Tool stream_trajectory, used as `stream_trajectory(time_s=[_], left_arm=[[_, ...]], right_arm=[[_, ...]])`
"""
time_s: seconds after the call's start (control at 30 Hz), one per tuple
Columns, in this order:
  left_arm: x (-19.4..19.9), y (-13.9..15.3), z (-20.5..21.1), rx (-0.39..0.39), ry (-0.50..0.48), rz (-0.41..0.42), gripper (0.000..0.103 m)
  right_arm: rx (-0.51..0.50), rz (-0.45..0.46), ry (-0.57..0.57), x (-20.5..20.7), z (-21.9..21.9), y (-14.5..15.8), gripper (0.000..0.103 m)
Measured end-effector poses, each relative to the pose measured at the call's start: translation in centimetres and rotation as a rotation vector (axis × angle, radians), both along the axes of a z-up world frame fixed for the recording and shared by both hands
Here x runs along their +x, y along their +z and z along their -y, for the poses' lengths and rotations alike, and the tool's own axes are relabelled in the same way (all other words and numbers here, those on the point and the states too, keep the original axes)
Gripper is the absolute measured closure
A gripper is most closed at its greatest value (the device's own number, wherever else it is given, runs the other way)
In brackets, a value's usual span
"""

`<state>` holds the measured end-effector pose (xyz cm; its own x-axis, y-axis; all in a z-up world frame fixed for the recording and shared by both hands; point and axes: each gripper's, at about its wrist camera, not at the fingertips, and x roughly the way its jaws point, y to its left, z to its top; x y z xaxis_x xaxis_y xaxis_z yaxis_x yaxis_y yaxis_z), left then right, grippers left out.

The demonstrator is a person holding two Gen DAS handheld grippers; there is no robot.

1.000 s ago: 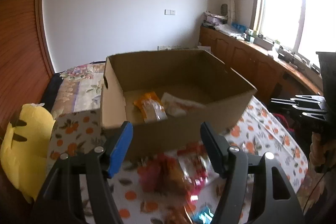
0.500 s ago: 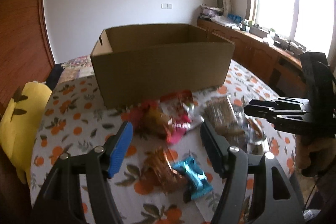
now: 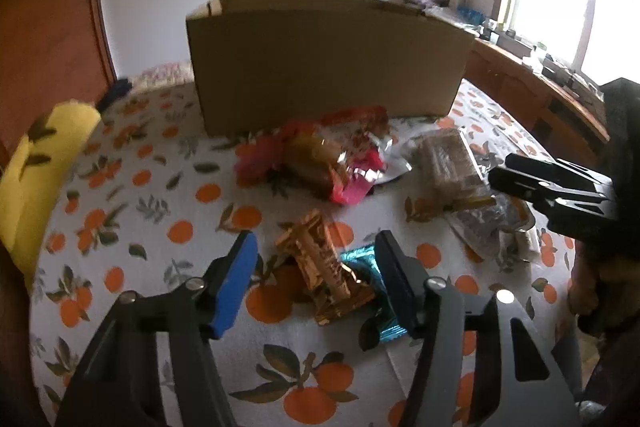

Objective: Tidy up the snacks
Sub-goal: 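Grasp the brown wafer pack with left tool while right tool reaches granola bar, then close the right tool on the clear granola bar pack and lift it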

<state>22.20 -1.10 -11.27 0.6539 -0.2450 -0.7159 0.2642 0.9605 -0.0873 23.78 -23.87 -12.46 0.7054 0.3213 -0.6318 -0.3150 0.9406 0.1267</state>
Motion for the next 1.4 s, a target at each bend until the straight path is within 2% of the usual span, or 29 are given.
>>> stream_trajectory(time_s=[0.1,0.33,0.5,0.67,0.77,0.83,1.0,1.4], left_arm=[[0.5,-0.7,-0.2,-0.011,0.017,-0.041,0.051],[1.2,-1.9,-0.2,-0.007,0.043,-0.088,0.052],[1.4,-2.1,0.0,0.01,0.051,-0.088,0.051],[1.3,-2.2,0.2,0.041,0.047,-0.07,0.053],[1.1,-2.2,0.0,0.04,0.065,-0.062,0.062],[1.0,-2.2,-0.2,0.03,0.062,-0.063,0.077],[0.5,-2.1,-0.2,0.008,0.041,-0.066,0.08],[-1.7,-1.1,0.0,-0.043,0.02,-0.01,0.08]], right_arm=[[-0.005,-0.001,0.012,0.0,-0.2,-0.1,0.042],[-0.012,0.015,0.013,-0.3,-0.5,-0.2,0.042],[-0.013,0.035,0.007,-0.6,-0.3,0.0,0.042],[0.001,0.018,0.009,-0.4,-0.2,-0.1,0.042],[0.009,0.014,0.008,-0.5,0.0,-0.2,0.042],[0.007,0.014,0.009,-0.4,0.0,-0.2,0.042],[0.002,0.012,0.011,-0.4,0.0,-0.2,0.042],[0.011,-0.036,0.043,0.2,-0.5,0.1,0.042]])
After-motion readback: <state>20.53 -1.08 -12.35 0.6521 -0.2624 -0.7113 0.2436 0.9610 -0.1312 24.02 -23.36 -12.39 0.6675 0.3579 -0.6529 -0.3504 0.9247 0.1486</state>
